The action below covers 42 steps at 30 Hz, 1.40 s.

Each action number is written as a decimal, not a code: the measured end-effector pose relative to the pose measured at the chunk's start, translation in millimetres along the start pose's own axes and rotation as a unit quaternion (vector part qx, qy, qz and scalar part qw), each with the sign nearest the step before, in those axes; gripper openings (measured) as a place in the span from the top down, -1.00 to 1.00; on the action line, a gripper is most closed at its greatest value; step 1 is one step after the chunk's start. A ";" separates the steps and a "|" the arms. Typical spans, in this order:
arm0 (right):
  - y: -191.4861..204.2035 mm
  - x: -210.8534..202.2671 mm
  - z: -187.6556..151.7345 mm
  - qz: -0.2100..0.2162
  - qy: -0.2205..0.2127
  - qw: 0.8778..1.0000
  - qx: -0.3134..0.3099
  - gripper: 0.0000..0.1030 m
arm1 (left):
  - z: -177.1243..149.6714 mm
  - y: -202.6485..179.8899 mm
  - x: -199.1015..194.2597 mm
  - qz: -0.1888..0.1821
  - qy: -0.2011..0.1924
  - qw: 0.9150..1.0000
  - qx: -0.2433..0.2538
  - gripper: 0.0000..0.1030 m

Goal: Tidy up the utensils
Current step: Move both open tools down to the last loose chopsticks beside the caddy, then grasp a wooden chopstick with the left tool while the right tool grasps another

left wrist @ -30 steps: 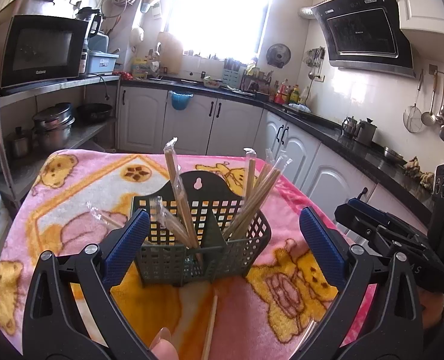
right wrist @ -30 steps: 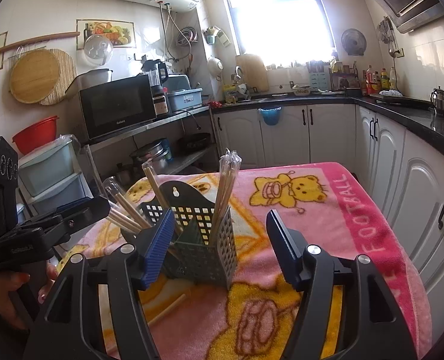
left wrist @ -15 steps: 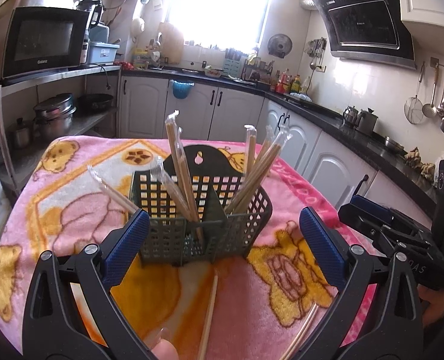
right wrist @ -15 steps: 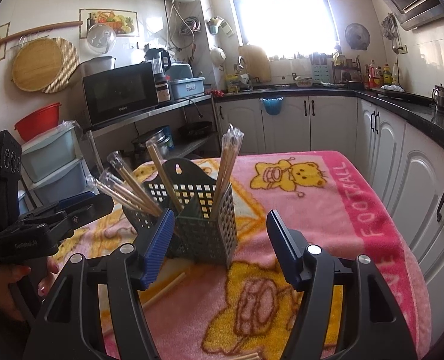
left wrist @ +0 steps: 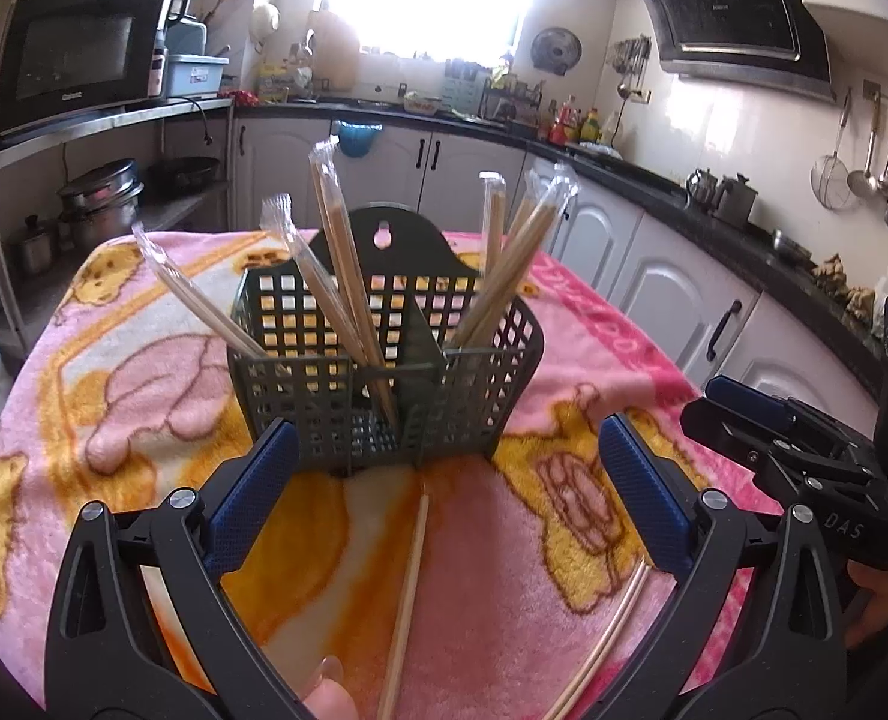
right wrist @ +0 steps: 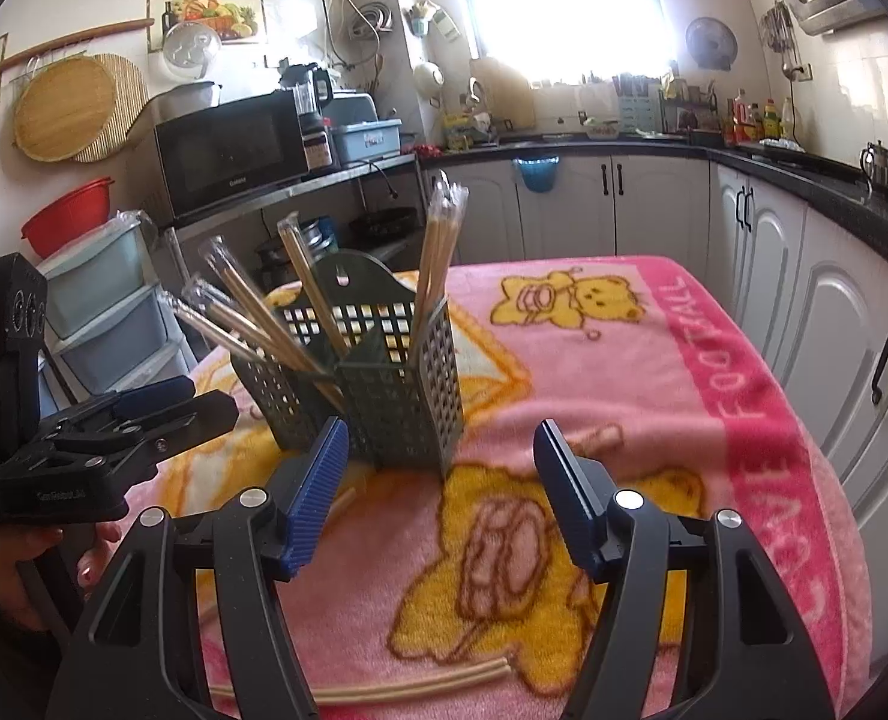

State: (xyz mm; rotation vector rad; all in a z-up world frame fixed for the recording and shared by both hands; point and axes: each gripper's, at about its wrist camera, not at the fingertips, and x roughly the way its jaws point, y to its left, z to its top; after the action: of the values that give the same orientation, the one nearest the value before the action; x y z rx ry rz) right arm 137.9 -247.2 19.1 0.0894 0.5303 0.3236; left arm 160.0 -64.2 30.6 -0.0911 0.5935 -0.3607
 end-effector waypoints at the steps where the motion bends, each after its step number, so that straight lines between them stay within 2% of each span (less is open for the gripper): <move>1: -1.0 0.2 -1.4 0.000 0.002 1.000 0.001 -0.20 | -1.7 -0.1 2.2 0.000 0.004 1.000 0.001 -0.79; 12: -9.5 4.4 -20.2 -0.005 0.032 0.999 0.007 -0.26 | -18.8 -1.2 30.6 0.006 0.055 0.998 0.019 -0.79; 24: -25.3 10.5 -41.4 -0.013 0.068 0.997 0.021 -0.27 | -31.4 2.6 78.0 0.012 0.120 0.992 0.033 -0.78; 26: -29.0 13.0 -47.2 -0.015 0.079 0.996 0.026 -0.27 | -32.5 3.1 85.0 0.008 0.125 0.992 0.031 -0.60; 29: -32.0 15.5 -56.1 -0.020 0.096 0.995 0.029 -0.27 | -34.4 2.1 94.0 0.005 0.136 0.990 0.033 -0.45; 33: -37.3 17.9 -67.4 -0.026 0.114 0.993 0.035 -0.27 | -34.3 1.0 106.5 0.012 0.152 0.988 0.039 -0.31; 36: -41.8 21.1 -75.5 -0.026 0.130 0.990 0.048 -0.27 | -33.9 0.0 115.0 0.017 0.159 0.986 0.042 -0.29; 38: -43.2 22.9 -81.0 -0.023 0.138 0.989 0.055 -0.27 | -33.7 0.9 120.2 0.018 0.165 0.985 0.042 -0.11; 42: -44.4 27.6 -90.0 -0.018 0.153 0.986 0.064 -0.27 | -34.4 1.8 128.7 0.023 0.171 0.984 0.040 0.09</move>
State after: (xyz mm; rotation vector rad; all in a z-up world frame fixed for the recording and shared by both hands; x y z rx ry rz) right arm 126.9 -280.1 -79.0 0.1561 0.8558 0.2696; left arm 240.1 -107.9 -66.4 0.0641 0.9189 -0.3570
